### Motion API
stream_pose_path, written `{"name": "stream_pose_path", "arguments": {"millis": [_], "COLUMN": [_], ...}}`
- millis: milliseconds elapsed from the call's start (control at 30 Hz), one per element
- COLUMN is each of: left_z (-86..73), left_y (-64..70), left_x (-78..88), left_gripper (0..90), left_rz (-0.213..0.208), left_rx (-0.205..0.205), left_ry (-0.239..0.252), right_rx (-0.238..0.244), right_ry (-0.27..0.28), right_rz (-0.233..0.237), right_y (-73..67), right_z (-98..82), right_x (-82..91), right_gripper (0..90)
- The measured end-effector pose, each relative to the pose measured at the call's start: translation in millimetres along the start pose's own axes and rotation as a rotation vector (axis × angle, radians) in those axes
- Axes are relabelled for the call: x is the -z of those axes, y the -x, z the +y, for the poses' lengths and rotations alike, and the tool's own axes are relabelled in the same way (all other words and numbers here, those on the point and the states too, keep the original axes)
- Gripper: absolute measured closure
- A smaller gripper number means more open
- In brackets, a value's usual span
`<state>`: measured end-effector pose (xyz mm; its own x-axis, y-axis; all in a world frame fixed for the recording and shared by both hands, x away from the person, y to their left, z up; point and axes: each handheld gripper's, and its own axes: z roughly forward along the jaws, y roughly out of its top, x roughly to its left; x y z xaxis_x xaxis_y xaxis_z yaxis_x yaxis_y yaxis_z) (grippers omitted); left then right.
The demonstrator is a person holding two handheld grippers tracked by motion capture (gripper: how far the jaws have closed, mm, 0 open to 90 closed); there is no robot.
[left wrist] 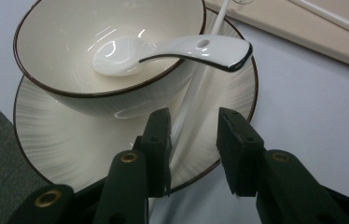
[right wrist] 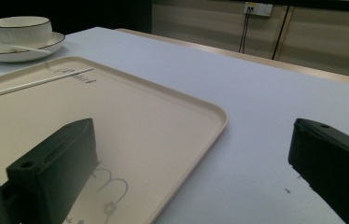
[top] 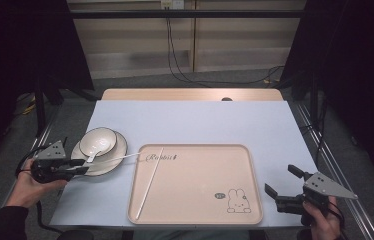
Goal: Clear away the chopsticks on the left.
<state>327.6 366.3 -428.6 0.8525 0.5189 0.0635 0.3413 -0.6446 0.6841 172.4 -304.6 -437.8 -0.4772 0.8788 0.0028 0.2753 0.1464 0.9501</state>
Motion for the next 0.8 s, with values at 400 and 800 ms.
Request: {"name": "stream_pose_path", "arguments": {"millis": [400, 800], "left_z": [6.8, 5.7], "left_y": [-0.5, -3.3], "left_x": [-12.5, -13.9], "left_gripper": [72.1, 68.4], "left_rz": [-0.014, -0.013], "left_rx": [-0.031, -0.047], "left_ry": [-0.013, -0.038], "right_rx": [-0.002, -0.001], "right_ry": [-0.004, -0.003], "right_rz": [-0.006, -0.008], "right_y": [-0.3, -0.7], "right_z": [-0.4, -0.6], "right_x": [1.1, 0.8], "right_gripper": [0.8, 0.8]}}
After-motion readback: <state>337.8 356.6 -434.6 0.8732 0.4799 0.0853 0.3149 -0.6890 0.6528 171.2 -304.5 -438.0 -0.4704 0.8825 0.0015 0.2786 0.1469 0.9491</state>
